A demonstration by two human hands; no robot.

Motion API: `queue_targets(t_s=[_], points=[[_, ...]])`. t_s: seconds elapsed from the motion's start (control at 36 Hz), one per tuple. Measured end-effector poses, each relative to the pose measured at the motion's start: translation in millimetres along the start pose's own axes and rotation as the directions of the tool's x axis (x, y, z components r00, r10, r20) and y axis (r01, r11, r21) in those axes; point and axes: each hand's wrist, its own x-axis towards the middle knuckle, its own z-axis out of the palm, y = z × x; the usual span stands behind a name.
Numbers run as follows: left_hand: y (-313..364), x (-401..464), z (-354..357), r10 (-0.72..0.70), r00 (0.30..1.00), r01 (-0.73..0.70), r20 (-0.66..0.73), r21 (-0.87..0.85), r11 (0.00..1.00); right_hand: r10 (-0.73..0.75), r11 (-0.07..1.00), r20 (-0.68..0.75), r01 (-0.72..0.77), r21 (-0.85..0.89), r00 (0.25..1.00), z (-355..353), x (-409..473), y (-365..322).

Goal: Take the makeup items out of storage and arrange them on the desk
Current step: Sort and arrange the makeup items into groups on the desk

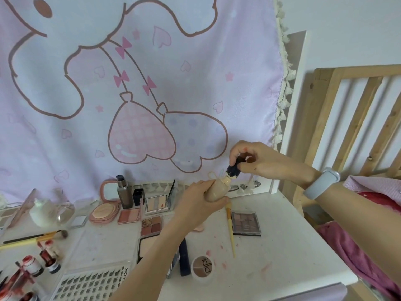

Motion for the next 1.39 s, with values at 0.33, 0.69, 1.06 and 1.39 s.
queue_targets(t_s=[0.33,0.69,1.06,1.39], points=[[-11,-1,0,-0.072,0.997,0.070,-0.032,-0.081,0.994,0.109,0.892,-0.353,0.065,0.447,0.929,-15,-10,41],[-1,10,21,-0.234,0.972,0.196,-0.030,-0.446,0.873,0.411,-0.033,-0.240,0.277,0.960,0.880,31,-66,121],[30,12,113,-0.318,0.946,0.298,0.055,-0.531,0.793,0.438,0.157,-0.295,0.251,0.955,0.849,32,-115,176],[34,42,179,-0.342,0.939,0.332,0.039,-0.363,0.870,0.558,0.828,-0.570,-0.367,0.423,0.603,29,-101,216]])
